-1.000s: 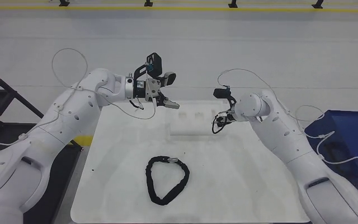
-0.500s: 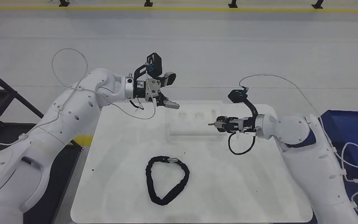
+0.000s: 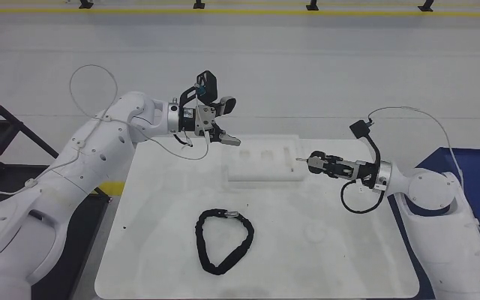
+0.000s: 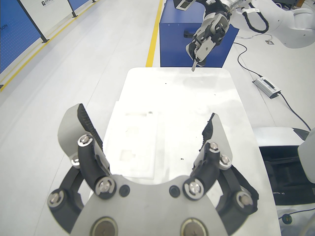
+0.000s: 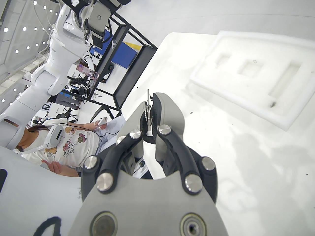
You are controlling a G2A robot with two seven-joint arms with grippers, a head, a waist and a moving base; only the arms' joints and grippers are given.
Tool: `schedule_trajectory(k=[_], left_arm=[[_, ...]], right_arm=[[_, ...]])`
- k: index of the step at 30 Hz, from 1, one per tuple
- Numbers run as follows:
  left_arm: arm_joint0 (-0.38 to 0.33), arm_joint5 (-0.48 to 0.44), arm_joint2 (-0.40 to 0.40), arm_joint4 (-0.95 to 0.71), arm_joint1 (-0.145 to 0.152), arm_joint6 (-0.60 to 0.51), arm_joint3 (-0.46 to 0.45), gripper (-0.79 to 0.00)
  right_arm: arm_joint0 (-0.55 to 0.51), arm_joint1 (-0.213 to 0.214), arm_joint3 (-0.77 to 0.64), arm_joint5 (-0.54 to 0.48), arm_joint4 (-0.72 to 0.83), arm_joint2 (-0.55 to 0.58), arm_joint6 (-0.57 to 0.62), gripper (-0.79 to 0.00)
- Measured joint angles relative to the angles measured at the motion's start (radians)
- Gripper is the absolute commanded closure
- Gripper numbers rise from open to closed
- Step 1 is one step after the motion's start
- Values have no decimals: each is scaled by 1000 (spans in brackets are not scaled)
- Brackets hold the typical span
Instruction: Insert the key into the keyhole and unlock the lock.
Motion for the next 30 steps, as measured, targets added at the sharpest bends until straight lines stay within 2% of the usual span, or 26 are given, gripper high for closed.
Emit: schedule_trajectory(k=[12,15,20,30], left_arm=[[4,4,-2,0,0,0,-3,-785],[32,24,-18,33,8,-5,-10,-785],[98,-1,-45,68,25,21,6,-785],[219,0,-51,165,65,49,-16,-785]], right_arm=[[0,0,0,0,-1,0,1,0],[0,0,0,0,-1,0,1,0],[0,0,0,0,-1,0,1,0],[0,0,0,0,-1,0,1,0]])
